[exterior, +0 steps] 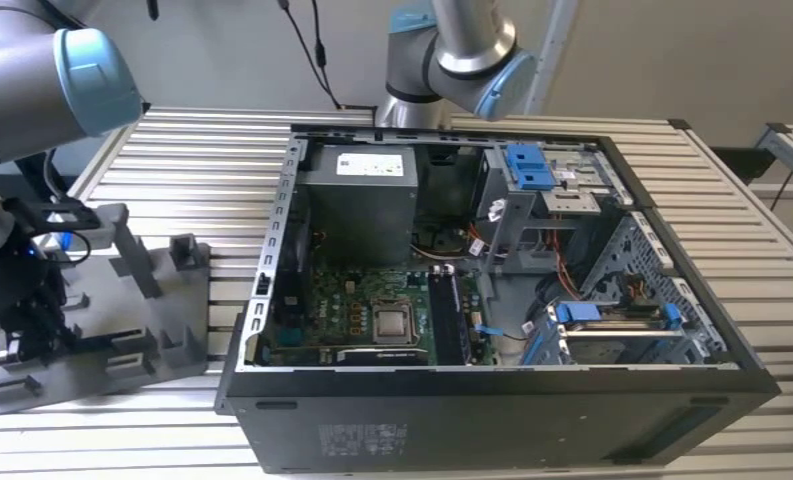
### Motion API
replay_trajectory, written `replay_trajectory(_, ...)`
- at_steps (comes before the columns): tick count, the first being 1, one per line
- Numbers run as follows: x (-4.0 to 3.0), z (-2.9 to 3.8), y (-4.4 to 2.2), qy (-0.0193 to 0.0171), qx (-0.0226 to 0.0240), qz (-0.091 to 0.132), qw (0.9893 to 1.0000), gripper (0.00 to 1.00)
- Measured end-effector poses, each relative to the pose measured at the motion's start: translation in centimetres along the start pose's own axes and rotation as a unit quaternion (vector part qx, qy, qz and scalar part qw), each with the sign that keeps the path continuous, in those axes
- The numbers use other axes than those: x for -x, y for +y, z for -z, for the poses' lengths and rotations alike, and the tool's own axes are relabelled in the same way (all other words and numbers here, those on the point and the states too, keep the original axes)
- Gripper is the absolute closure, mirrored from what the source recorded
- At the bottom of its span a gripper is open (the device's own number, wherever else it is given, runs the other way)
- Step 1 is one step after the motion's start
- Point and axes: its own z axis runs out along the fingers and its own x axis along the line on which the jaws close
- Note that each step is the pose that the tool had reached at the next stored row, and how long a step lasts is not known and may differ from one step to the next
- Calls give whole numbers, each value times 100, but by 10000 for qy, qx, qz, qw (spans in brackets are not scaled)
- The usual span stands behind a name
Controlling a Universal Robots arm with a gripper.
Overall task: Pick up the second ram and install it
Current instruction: 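Pick up the second ram and move it above second insertion slot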
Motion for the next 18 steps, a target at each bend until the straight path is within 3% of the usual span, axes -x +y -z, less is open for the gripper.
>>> replay_trajectory(3,1,1,0,0,0,0,10000,86)
replay_trajectory(6,4,59,2,-1,8,-1,10000,86)
replay_trajectory(18,28,594,22,-2,10,-10,10000,86)
